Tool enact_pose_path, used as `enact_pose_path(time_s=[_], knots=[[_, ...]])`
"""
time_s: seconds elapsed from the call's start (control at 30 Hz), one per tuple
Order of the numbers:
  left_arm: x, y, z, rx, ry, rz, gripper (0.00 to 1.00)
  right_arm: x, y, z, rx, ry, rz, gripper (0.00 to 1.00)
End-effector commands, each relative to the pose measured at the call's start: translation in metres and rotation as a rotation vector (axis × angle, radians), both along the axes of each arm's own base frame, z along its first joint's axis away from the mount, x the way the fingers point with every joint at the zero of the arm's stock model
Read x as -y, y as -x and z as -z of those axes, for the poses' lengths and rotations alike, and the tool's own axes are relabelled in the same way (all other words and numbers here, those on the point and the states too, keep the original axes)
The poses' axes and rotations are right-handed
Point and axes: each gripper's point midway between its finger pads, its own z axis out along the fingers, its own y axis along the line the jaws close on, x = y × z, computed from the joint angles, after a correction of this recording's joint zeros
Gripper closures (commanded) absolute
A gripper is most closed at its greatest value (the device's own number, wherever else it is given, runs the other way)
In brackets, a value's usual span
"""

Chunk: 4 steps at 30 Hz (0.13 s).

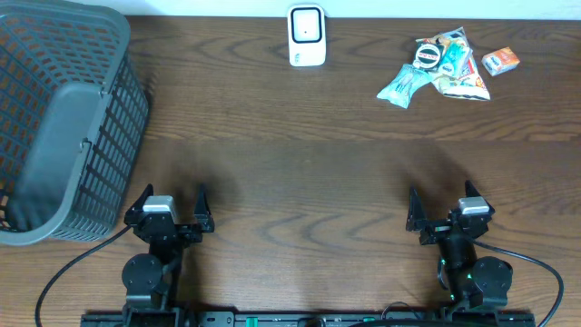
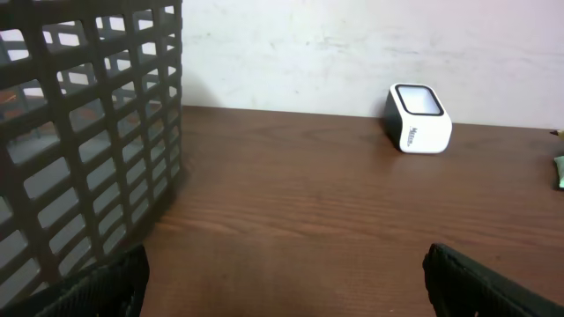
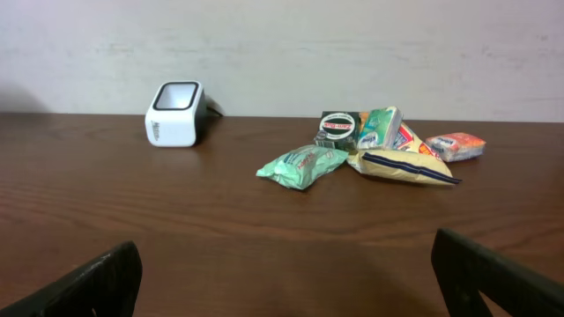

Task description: Scan the item barcode

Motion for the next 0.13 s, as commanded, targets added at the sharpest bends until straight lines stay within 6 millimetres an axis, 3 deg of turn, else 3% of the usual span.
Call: enact_pose_path(time_s=[0.0, 0.1], knots=[[-0.0008, 0.0007, 0.0152, -0.044, -0.018, 0.0, 0.03, -0.0019, 0.0004, 0.0003, 0.003, 0.014, -0.008, 0.01], [-0.0008, 0.0007, 0.0152, -0.044, -0.018, 0.0, 0.03, -0.0019, 0.0004, 0.0003, 0.003, 0.014, -0.008, 0.01]])
